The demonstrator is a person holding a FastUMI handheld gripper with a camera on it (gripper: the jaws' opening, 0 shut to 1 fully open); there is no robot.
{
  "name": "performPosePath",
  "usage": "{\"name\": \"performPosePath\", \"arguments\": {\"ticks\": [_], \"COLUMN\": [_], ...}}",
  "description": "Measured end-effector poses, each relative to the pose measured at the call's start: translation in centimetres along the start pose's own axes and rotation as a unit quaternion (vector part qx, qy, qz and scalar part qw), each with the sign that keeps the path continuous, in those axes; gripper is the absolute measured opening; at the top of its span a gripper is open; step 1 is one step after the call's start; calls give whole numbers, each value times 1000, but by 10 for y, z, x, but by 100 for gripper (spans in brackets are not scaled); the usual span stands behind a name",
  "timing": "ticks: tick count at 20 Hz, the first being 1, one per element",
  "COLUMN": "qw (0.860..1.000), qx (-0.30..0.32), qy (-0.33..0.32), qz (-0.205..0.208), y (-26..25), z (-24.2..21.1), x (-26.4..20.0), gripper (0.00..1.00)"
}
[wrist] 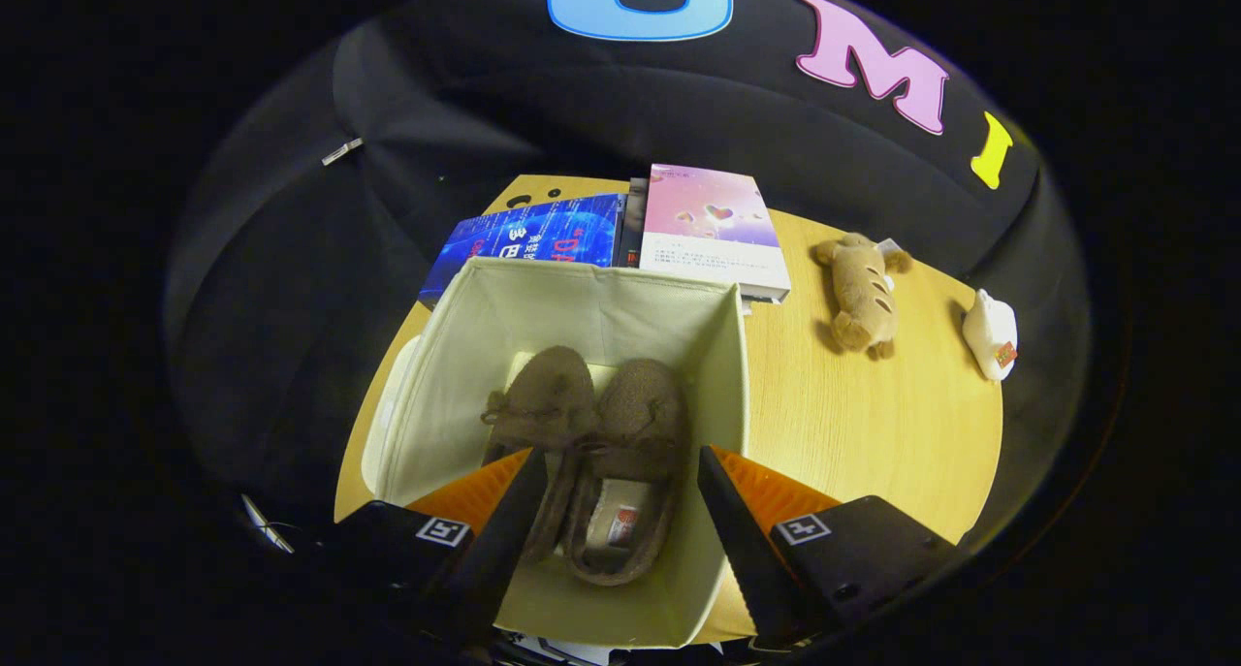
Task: Open the storage box then place both shoes into the box .Put the left shoe in first, then the right shoe, with the right side of both shoes facing outward in a uniform manner.
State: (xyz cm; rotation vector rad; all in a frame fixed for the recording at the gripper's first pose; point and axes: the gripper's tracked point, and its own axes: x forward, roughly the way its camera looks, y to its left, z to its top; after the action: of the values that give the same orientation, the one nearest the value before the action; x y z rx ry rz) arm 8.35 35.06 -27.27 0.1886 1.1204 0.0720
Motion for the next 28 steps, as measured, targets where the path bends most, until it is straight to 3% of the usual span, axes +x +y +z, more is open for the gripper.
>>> {"name": "performPosePath", "arguments": {"ticks": [6,14,21,28], "qw": [1000,992,977,953], "qx": [-13,-12,-12,-12], "qy": [-19,-100,-201,-301], "qz": [12,72,68,29], "y": [-2,-31,-127,-254], "z": [-1,14,40,62], "x": [-15,-62,-121,-187], "gripper": [99,99,99,99]}}
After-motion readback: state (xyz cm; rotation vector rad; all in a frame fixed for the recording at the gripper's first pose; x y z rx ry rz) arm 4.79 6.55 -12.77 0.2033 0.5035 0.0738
